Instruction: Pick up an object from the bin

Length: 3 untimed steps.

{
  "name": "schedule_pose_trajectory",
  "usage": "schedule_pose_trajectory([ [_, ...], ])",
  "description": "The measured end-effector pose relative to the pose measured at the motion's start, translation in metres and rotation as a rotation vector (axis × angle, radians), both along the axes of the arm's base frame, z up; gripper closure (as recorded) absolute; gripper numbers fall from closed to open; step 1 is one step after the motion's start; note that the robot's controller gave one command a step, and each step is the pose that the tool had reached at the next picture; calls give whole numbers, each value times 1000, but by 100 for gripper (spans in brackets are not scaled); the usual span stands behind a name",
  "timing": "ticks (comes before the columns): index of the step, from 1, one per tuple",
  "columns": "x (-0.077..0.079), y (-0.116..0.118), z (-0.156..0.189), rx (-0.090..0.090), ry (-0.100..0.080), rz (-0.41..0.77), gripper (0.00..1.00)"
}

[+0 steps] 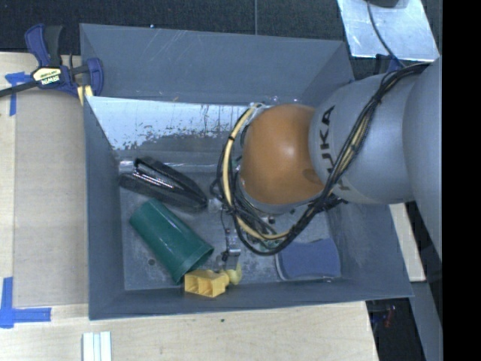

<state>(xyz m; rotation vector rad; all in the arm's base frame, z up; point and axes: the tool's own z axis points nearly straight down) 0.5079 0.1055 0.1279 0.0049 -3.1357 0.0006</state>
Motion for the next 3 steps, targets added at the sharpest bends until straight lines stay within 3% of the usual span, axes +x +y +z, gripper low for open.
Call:
schedule_pose_trajectory([
  [1, 2, -1, 5, 1, -8, -3, 0],
  [2, -15, 44, -46, 4, -25, -110, 0],
  [3, -17, 49, 7, 0, -12, -380, 0],
])
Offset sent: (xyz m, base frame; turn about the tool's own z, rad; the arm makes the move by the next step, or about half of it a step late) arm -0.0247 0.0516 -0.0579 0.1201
